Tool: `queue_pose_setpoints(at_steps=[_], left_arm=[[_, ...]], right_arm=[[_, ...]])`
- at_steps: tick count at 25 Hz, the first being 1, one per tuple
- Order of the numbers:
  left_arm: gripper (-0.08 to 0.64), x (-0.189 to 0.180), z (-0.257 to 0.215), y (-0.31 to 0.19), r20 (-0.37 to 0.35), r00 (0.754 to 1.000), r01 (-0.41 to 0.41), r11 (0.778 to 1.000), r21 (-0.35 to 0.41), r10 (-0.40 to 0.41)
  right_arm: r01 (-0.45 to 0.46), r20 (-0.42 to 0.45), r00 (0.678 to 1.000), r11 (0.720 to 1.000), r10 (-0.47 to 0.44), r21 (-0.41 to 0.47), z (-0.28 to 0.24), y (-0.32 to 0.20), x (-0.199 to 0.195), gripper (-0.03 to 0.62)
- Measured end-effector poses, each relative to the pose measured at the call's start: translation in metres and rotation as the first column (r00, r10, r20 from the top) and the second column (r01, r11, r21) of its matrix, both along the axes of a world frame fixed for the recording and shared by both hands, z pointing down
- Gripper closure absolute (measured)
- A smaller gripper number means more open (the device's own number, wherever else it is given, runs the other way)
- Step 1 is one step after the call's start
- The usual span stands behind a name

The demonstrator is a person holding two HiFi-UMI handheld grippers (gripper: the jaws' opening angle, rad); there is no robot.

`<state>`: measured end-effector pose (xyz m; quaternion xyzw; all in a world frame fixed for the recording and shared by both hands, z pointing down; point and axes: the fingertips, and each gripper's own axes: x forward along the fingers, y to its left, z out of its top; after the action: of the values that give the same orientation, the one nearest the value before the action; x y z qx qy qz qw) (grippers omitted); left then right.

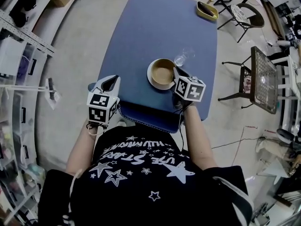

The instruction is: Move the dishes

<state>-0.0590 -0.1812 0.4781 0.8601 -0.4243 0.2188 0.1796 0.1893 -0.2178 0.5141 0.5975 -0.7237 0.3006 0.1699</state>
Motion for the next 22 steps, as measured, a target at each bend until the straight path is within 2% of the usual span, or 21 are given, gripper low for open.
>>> queue_pose_setpoints(at_steps=[7, 11, 15, 22], left_arm=[[0.540, -0.003, -0.004, -0.010, -0.001, 1.000, 0.006, 1.000, 0.022, -0.006], [0.540, -0.016, -0.005, -0.018, 0.007, 1.000, 0.019, 1.000, 0.023, -0.019], [0.540, -0.025, -0.002, -0.025, 0.012, 0.999, 0.042, 0.999, 0.011, -0.042], [0.540, -0.033, 0.004, -0.037, 0.013, 0.998, 0.068, 0.998, -0.016, -0.068]], right_arm=[[0.006, 0.042, 0.999, 0.998, -0.009, 0.066, -0.021, -0.024, -0.018, 0.572], [0.016, 0.063, 0.998, 0.996, -0.021, 0.083, -0.021, -0.049, -0.043, 0.572], [0.009, 0.066, 0.998, 0.996, -0.015, 0.083, -0.014, -0.072, -0.055, 0.572], [-0.030, 0.074, 0.997, 0.998, 0.026, 0.053, -0.002, -0.102, -0.050, 0.572]])
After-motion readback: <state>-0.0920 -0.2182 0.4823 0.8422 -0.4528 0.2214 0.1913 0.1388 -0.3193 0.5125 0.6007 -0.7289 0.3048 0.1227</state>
